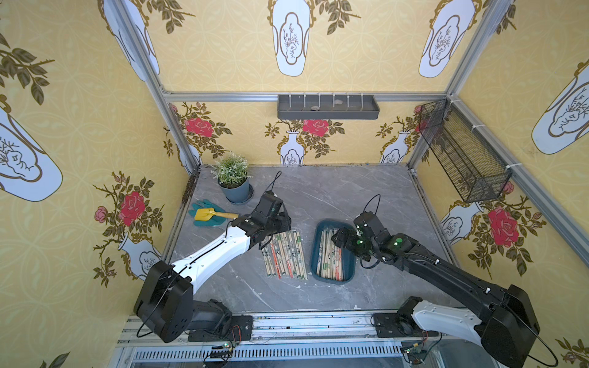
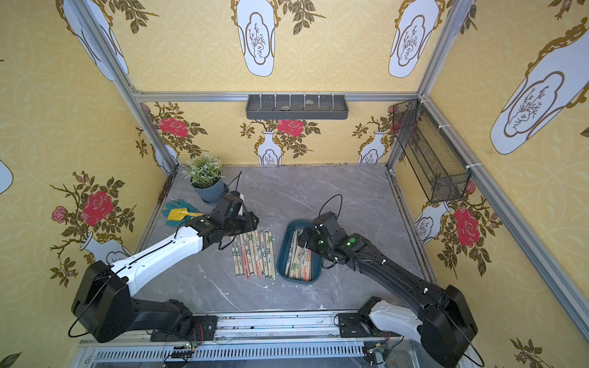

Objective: Take the paired disposable chopsticks out of the storage box
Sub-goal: Pick up the paired disposable chopsticks from the storage box.

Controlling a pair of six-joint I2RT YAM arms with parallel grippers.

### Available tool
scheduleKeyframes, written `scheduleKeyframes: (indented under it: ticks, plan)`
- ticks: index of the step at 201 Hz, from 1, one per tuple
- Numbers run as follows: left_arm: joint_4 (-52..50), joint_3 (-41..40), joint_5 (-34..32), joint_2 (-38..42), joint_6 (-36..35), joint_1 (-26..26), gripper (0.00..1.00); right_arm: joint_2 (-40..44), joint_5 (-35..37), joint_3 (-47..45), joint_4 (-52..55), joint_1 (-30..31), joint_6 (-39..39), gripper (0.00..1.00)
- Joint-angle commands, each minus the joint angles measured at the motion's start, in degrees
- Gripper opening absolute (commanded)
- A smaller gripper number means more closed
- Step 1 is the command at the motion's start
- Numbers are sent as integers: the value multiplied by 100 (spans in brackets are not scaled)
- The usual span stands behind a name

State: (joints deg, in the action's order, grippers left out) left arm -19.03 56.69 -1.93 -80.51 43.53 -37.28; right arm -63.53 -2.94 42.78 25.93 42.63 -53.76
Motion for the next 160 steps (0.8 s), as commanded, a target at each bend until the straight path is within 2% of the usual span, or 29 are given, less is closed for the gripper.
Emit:
scheduleKeyframes:
  ticks: [1, 34, 93, 160]
  plan:
    - [-212, 303, -157, -312, -2, -339, 49, 198, -75, -146, 197, -103, 9, 98]
    - [-399, 986, -338, -1014, -55, -849, 49, 610, -66, -420, 329, -196, -114, 97]
    - [-492, 2030, -272, -2227, -90, -1475, 49, 1086, -40, -899, 405, -225, -443, 97]
    - [-536, 2552, -136, -2976, -46, -1681, 42, 1211, -79, -1145, 382, -248, -539, 98]
